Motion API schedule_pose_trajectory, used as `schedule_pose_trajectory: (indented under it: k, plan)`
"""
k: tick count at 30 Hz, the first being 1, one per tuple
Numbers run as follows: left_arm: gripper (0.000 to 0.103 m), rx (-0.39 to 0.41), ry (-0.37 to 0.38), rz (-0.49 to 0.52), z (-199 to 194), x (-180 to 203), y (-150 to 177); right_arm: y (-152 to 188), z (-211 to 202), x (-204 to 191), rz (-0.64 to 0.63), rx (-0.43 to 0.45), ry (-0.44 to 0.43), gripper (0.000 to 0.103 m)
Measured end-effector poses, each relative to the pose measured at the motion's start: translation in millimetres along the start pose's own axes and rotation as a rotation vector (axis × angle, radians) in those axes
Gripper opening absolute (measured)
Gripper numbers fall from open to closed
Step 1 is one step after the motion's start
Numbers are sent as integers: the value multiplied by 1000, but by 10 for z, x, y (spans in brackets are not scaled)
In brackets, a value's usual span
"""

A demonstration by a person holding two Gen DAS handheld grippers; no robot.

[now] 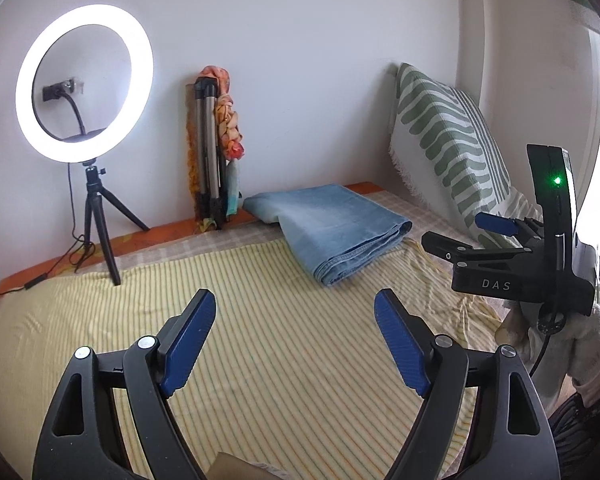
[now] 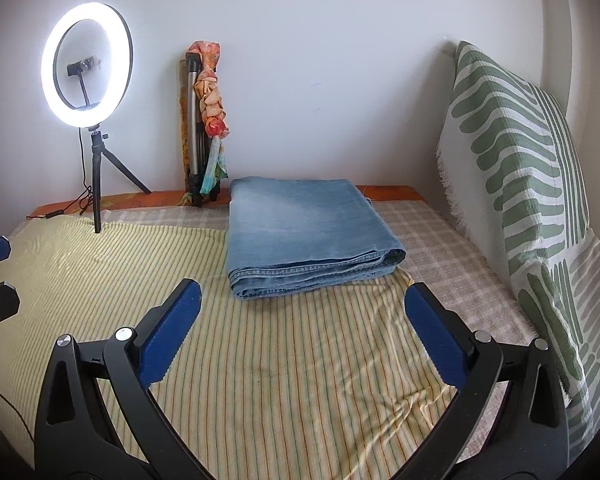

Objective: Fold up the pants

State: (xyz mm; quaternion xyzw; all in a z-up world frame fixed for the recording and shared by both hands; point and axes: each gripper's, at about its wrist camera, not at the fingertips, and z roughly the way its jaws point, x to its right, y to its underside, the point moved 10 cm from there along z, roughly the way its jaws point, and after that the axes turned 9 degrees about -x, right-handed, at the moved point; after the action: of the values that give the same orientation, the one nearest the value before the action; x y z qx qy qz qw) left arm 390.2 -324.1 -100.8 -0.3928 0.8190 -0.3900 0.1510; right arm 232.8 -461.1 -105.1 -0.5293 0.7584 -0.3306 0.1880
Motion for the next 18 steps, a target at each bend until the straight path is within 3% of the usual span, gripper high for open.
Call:
schedule_pose_trajectory:
  k: [18]
  plan:
    - [86,-3,-24,15,75,-19,82,-14,55,-3,-2,11,-1,103]
